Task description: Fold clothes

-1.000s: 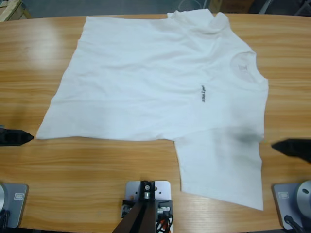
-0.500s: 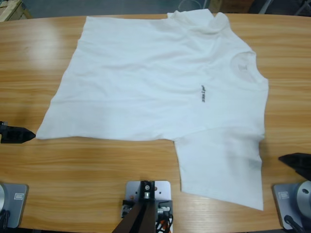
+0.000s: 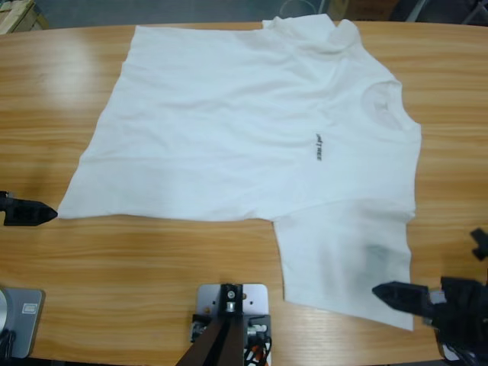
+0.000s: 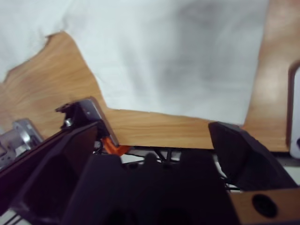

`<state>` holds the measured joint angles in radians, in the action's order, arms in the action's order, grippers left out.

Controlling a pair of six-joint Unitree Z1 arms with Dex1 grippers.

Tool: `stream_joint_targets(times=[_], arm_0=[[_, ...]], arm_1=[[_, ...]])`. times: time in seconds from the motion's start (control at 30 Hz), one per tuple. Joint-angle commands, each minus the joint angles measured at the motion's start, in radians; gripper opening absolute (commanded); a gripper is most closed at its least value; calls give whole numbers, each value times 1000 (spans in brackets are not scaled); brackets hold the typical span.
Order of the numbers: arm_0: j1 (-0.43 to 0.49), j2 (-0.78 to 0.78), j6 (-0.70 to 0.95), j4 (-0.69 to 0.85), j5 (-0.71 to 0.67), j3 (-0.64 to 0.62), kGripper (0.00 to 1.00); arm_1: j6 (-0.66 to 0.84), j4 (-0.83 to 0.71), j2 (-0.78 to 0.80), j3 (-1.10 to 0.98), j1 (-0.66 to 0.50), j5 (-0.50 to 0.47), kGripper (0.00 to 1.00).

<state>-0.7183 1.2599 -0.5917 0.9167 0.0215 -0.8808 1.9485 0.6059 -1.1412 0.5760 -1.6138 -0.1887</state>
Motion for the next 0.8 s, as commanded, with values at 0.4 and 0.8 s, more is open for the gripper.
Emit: stream_joint_targets(times=[0.4, 0.8], arm_0=[[-7, 111, 44, 16, -15, -36, 996], [-7, 141, 64, 14, -20, -67, 996]], arm_1=[[564, -6, -222, -70, -209, 46, 862], [764, -172, -256, -172, -233, 43, 798]])
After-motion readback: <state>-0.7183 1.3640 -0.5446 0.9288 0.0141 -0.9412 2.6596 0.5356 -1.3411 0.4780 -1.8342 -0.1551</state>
